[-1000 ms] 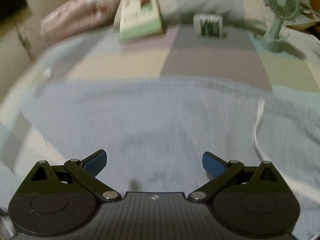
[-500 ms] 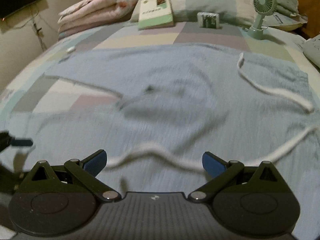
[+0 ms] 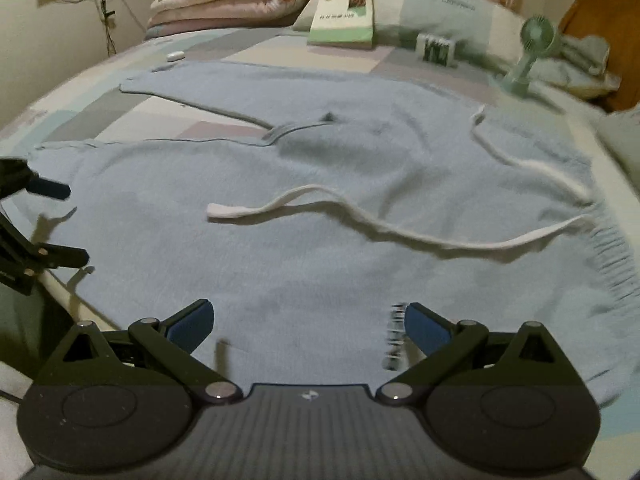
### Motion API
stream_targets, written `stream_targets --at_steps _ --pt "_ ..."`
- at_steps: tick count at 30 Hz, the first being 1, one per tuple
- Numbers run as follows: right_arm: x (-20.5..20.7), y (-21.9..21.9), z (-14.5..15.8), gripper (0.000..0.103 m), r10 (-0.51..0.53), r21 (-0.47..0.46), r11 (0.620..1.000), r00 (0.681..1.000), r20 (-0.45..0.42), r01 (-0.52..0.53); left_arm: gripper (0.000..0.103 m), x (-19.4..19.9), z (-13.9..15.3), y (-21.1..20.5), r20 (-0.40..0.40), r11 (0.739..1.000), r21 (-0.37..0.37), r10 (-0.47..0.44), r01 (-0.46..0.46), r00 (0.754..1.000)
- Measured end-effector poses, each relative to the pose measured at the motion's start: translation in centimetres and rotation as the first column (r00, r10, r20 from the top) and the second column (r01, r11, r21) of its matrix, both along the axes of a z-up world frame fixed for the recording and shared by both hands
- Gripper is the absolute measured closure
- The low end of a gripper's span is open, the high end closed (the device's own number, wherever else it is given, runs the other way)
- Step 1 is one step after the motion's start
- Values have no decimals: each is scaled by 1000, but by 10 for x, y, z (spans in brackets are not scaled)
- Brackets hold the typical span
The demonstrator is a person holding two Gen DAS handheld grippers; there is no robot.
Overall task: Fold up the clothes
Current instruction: 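Hover both open grippers over the spread sweatpants, adjusting position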
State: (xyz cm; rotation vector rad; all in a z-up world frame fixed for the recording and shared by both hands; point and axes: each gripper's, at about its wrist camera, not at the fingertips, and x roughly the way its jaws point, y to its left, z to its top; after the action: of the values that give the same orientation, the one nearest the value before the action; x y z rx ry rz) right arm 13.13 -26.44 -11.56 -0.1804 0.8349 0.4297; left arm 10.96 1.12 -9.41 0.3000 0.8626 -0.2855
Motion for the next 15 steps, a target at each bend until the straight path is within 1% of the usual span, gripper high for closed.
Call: stream_targets --at_steps 4,6,8,11,12,15 --pt "7 -9 1 0 -45 -23 999 998 47 46 6 6 1 -27 37 997 -4 -80 80 996" --pt "15 -14 -5 0 -88 -28 996 994 59 90 6 14 -4 -39 33 995 -22 -96 97 995" --pt "22 -19 -16 0 -144 -47 988 989 45 146 6 20 -13 -45 0 995 -41 -88 88 996" --pt "16 -41 -29 0 -192 16 981 981 -4 192 5 20 -22 -38 -37 995 -91 -34 31 999" --pt "13 -47 -32 0 -201 30 979 980 -14 201 4 17 -22 -32 -49 995 -102 -22 17 999" --pt "-5 -54 -34 0 -168 19 986 985 22 168 3 8 -21 -20 -68 993 -121 1 -9 998"
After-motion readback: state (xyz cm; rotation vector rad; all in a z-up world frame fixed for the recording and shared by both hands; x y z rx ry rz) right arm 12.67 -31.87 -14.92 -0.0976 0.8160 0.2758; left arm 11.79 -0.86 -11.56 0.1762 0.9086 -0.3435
